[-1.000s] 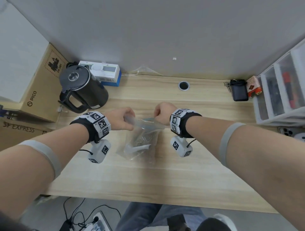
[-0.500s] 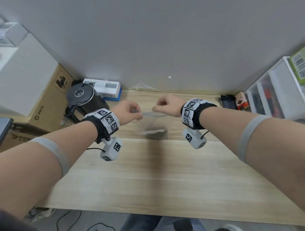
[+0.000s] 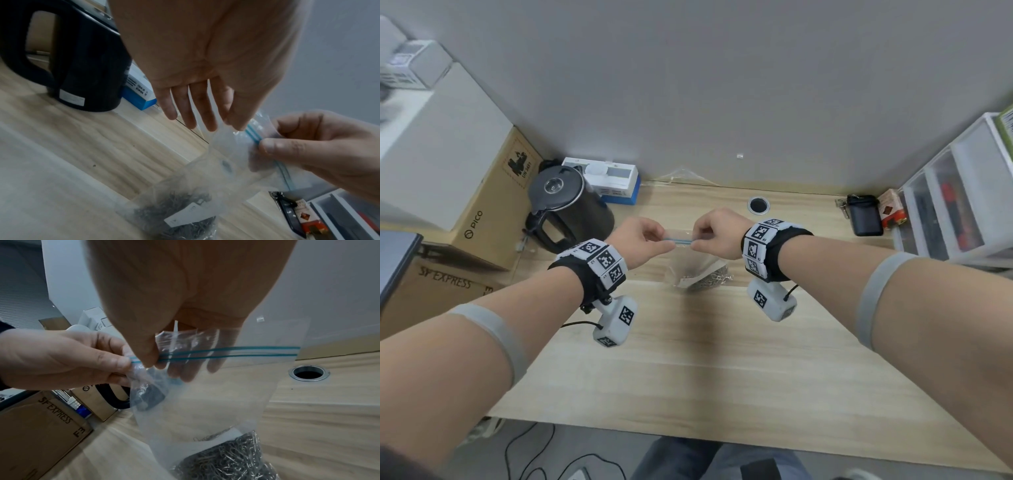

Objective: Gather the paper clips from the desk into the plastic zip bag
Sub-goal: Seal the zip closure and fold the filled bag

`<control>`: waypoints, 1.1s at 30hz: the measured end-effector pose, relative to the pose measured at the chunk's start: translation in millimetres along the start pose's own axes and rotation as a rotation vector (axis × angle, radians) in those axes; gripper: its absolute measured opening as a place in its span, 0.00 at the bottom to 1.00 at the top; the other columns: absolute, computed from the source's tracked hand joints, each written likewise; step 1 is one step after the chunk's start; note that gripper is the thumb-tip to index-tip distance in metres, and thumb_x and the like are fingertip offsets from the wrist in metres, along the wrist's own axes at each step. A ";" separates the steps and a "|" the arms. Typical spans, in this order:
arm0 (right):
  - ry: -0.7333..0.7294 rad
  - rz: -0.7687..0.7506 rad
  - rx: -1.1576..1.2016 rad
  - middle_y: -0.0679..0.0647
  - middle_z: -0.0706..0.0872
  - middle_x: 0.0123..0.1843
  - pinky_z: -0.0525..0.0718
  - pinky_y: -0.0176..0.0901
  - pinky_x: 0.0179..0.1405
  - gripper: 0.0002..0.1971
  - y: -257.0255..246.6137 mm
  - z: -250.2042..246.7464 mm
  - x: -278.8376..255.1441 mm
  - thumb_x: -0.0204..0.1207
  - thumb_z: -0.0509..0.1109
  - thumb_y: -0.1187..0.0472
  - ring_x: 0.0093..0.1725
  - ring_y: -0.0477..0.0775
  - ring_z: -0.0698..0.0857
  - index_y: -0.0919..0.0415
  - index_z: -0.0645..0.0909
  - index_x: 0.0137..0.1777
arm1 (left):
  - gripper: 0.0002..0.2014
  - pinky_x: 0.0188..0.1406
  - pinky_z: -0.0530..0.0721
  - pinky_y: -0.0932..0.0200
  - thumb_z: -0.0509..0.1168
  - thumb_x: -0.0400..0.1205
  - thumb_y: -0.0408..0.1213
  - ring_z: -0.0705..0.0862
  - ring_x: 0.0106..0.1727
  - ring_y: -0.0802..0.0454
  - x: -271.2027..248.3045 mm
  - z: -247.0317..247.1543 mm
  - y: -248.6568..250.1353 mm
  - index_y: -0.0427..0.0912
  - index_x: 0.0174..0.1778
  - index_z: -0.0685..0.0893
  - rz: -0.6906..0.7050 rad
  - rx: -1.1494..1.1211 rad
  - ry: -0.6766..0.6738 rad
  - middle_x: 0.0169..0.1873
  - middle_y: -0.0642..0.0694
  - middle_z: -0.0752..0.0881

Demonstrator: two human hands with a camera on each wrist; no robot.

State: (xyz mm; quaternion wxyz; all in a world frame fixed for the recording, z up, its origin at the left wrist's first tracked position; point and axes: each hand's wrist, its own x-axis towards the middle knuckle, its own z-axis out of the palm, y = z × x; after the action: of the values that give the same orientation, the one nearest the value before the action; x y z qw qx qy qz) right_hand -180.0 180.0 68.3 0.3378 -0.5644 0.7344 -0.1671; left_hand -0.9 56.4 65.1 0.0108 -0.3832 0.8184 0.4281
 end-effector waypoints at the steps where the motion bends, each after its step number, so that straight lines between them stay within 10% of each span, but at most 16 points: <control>1: 0.004 -0.005 0.004 0.43 0.84 0.39 0.85 0.46 0.51 0.04 -1.0 0.1 -0.3 0.75 0.73 0.53 0.45 0.51 0.85 0.50 0.85 0.42 | 0.09 0.55 0.87 0.54 0.79 0.75 0.43 0.88 0.42 0.52 -1.3 0.5 -0.7 0.41 0.43 0.91 -0.002 -0.025 0.010 0.41 0.43 0.92; 12: 0.030 -0.049 0.033 0.49 0.87 0.41 0.84 0.45 0.48 0.03 -11.8 8.6 -3.5 0.75 0.74 0.56 0.43 0.51 0.84 0.50 0.86 0.40 | 0.07 0.53 0.89 0.48 0.81 0.72 0.45 0.89 0.39 0.51 -11.7 3.6 0.4 0.50 0.33 0.91 0.008 -0.008 0.032 0.36 0.47 0.93; 22: 0.042 -0.065 -0.001 0.46 0.87 0.40 0.86 0.46 0.49 0.03 -11.1 14.7 -6.5 0.75 0.74 0.55 0.43 0.48 0.85 0.52 0.86 0.41 | 0.04 0.39 0.81 0.74 0.76 0.79 0.35 0.83 0.36 0.58 -25.8 11.1 14.5 0.38 0.42 0.91 0.053 -0.054 -0.017 0.38 0.43 0.90; 27: 0.027 -0.044 -0.056 0.44 0.84 0.40 0.84 0.43 0.47 0.03 -8.6 13.5 -11.9 0.74 0.74 0.53 0.44 0.49 0.84 0.51 0.85 0.44 | 0.03 0.45 0.85 0.59 0.75 0.79 0.33 0.83 0.40 0.52 -27.8 11.9 16.2 0.41 0.39 0.90 0.069 -0.020 -0.009 0.41 0.36 0.91; 33: 0.048 -0.042 -0.104 0.44 0.84 0.37 0.82 0.42 0.43 0.05 -10.5 11.7 -15.8 0.76 0.74 0.54 0.40 0.49 0.83 0.54 0.88 0.44 | 0.05 0.35 0.79 0.73 0.74 0.79 0.35 0.82 0.39 0.53 -31.8 16.4 22.1 0.37 0.45 0.91 0.100 0.029 -0.024 0.40 0.41 0.90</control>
State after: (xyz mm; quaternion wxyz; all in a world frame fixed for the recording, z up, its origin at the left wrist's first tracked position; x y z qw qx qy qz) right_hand -162.4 193.3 71.3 0.2869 -0.5925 0.7378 -0.1492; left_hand 2.4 95.3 81.0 0.0048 -0.3366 0.8423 0.4209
